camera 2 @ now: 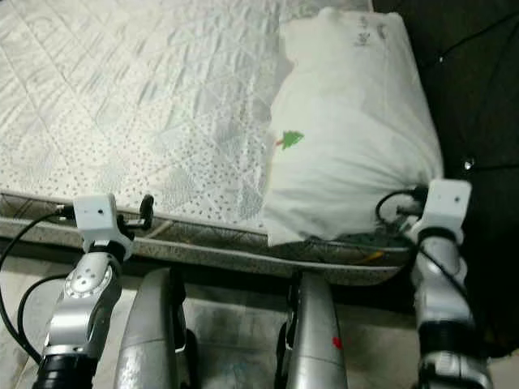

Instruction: Clean up the room

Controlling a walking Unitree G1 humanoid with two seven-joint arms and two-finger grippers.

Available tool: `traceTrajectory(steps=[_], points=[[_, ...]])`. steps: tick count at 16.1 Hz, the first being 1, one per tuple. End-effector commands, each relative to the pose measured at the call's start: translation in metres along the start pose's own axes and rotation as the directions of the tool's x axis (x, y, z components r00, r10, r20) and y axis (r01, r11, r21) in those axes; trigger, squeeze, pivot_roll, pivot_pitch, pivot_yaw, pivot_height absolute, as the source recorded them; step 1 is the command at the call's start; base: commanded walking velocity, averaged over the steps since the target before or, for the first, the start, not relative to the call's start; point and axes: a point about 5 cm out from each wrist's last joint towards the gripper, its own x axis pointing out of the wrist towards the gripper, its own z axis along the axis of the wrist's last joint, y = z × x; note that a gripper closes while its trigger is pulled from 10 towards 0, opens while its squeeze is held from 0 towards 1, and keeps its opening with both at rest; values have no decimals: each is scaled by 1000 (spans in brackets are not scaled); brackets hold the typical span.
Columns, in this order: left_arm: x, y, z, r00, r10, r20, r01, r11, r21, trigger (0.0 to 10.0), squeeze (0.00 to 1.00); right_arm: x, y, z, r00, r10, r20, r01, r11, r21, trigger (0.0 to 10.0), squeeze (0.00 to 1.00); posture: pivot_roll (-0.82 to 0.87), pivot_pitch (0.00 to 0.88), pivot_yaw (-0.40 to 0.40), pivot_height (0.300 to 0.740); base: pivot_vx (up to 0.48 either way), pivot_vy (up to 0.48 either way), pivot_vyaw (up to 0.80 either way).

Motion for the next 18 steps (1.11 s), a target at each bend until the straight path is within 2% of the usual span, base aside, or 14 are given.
traceTrajectory(steps=[1,4,7,12,13,14,15,18], points=[[-2,1,-3,1000,5,-10,-5,1000,6,10000,0,-10,-14,-13,997,-60,-48,59,998,-13,0,0,-16,161,-29,528,0,0,0],[-1,1,-2,1000,4,-10,-4,1000,7,10000,0,-20,-12,-18,997,-38,-73,37,999,-16,0,0,-20,165,-26,528,0,0,0],[0,-1,-2,1000,0,-10,0,1000,6,10000,0,-25,2,-20,996,-11,-83,11,1000,5,0,0,-15,166,-24,528,0,0,0],[-1,1,-2,1000,7,-10,-7,1000,6,10000,0,-35,11,-23,995,12,-102,-10,1000,21,0,0,-19,168,-27,528,0,0,0],[-1,-1,-2,1000,4,-13,-4,1000,4,10000,0,-36,18,-24,993,35,-111,-31,999,39,0,0,-20,170,-26,528,0,0,0],[-2,-3,-3,1000,1,-13,-1,1000,3,10000,0,-34,27,-19,994,52,-100,-48,998,47,7059,0,-22,173,-23,528,0,0,0],[-2,-3,-3,1000,-1,-12,1,1000,3,10000,0,-33,30,-17,994,59,-90,-54,997,61,10000,0,-22,173,-23,528,0,0,0],[0,-3,-2,1000,-1,-9,1,1000,2,10000,0,-20,55,1,993,113,-29,-110,991,78,10000,0,-20,174,-23,528,0,0,0]])
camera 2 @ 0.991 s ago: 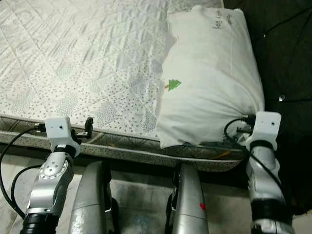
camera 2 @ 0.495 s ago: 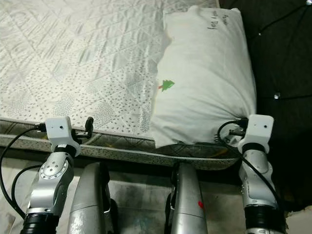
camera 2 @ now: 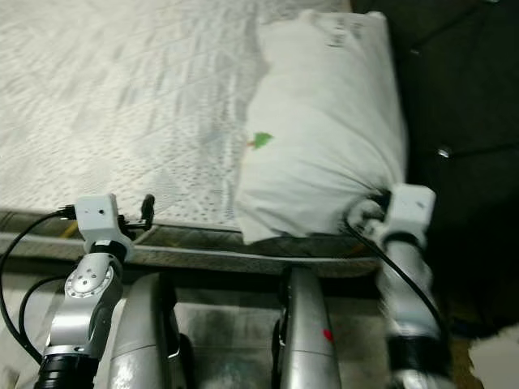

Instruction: Clean up the room

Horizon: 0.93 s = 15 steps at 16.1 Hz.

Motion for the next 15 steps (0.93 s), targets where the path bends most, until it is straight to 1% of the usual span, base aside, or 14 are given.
traceTrajectory(steps=[1,2,4,5,6,9,11,12,14,15], points=[[0,-1,-1,1000,5,-10,-5,1000,7,10000,0,6,3,-3,1000,-3,-20,3,1000,-3,10000,0,-13,177,-24,528,0,0,0],[0,-1,-1,1000,6,-9,-6,1000,7,10000,0,13,3,2,1000,-4,-17,4,1000,2,10000,0,-10,177,-25,528,0,0,0],[-2,1,-1,1000,11,-9,-11,1000,9,10000,0,27,-5,13,1000,-29,-10,29,1000,3,10000,0,-2,175,-29,528,0,0,0],[-2,3,-2,1000,20,-9,-20,1000,10,10000,0,38,-18,23,998,-60,0,60,998,-3,10000,0,0,174,-34,528,0,0,0],[-2,4,-2,1000,25,-9,-25,1000,9,10000,0,43,-24,27,997,-74,4,74,997,-11,10000,0,0,174,-34,528,0,0,0],[-3,3,-2,1000,27,-10,-27,1000,8,10000,0,48,-35,35,994,-105,29,105,994,-23,10000,0,-1,174,-38,528,0,0,0],[-3,1,-3,1000,24,-13,-24,1000,7,10000,0,49,-41,38,991,-125,49,126,992,-21,10000,0,-5,173,-35,528,0,0,0],[-2,0,-3,1000,21,-12,-21,1000,8,10000,0,45,-38,33,992,-114,51,115,993,-5,10000,1000,-5,170,-34,528,0,0,0],[-2,1,-2,1000,21,-10,-21,1000,10,10000,0,40,-32,26,994,-99,48,100,995,-5,10000,1000,-6,168,-36,528,0,0,0],[-1,1,-2,1000,22,-9,-22,1000,11,10000,0,35,-27,19,995,-87,39,88,996,-9,10000,1000,-6,168,-36,528,0,0,0]])
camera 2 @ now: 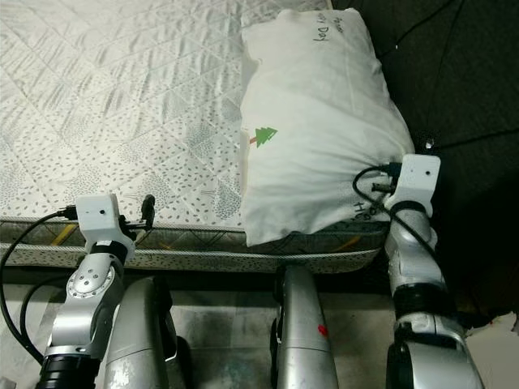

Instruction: Clean up the room

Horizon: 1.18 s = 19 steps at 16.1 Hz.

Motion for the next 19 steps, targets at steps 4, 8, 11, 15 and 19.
traceTrajectory(steps=[4,8,11,15,19], points=[[-2,1,-2,1000,5,-10,-5,1000,7,10000,0,-22,12,-20,1000,13,-17,-13,1000,15,10000,1000,-10,167,-36,528,0,0,0],[-2,1,-3,1000,5,-10,-5,1000,5,10000,0,-21,7,-14,1000,-19,12,19,1000,-1,10000,1000,-12,151,-32,528,0,0,0],[-2,1,-1,1000,4,-2,-4,1000,6,10000,0,-29,4,-7,998,-28,53,28,999,-15,10000,1000,-14,153,-29,528,0,0,0],[0,-2,-1,1000,-2,-3,3,1000,3,10000,0,-57,21,-22,1000,10,28,-10,1000,-2,10000,1000,-24,143,-20,528,0,0,0],[9,-5,15,999,-9,42,10,1000,-21,10000,0,-53,47,2,992,57,109,-68,992,105,10000,1000,-42,126,9,528,0,0,0]])
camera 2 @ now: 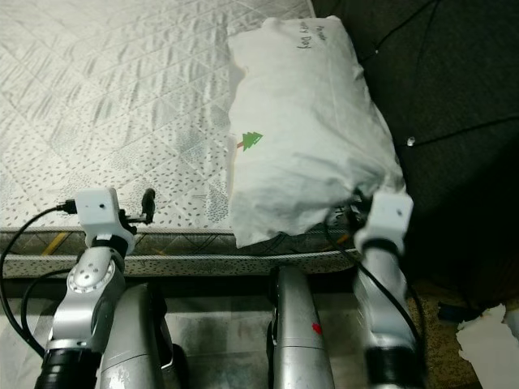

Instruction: Clean up the room

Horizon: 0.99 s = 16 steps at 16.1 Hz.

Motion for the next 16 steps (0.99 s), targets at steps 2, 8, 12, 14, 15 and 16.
traceTrajectory(steps=[2,8,12,14,15,16], points=[[7,-2,7,1000,0,21,0,1000,-9,10000,0,6,13,19,996,40,79,-43,998,43,10000,1000,-42,113,12,528,0,0,0],[14,-13,9,999,-17,37,18,999,-46,10000,0,-2,36,34,978,147,151,-163,982,99,10000,1000,-79,84,12,528,0,0,0],[7,-9,9,998,-36,44,38,999,-35,10000,0,-9,44,32,970,202,134,-216,971,99,10000,1000,-51,114,-6,528,0,0,0],[3,-1,0,1000,-5,24,6,1000,-23,10000,0,-14,53,32,954,271,131,-285,952,106,10000,0,-53,118,-8,528,0,0,0],[2,0,0,1000,1,20,-1,1000,-29,10000,0,-16,55,34,946,290,144,-307,945,111,10000,0,-51,121,-5,528,0,0,0],[4,-5,1,1000,-11,21,12,999,-31,10000,0,-15,55,36,947,282,153,-301,946,121,10000,0,-42,128,-1,528,0,0,0]])
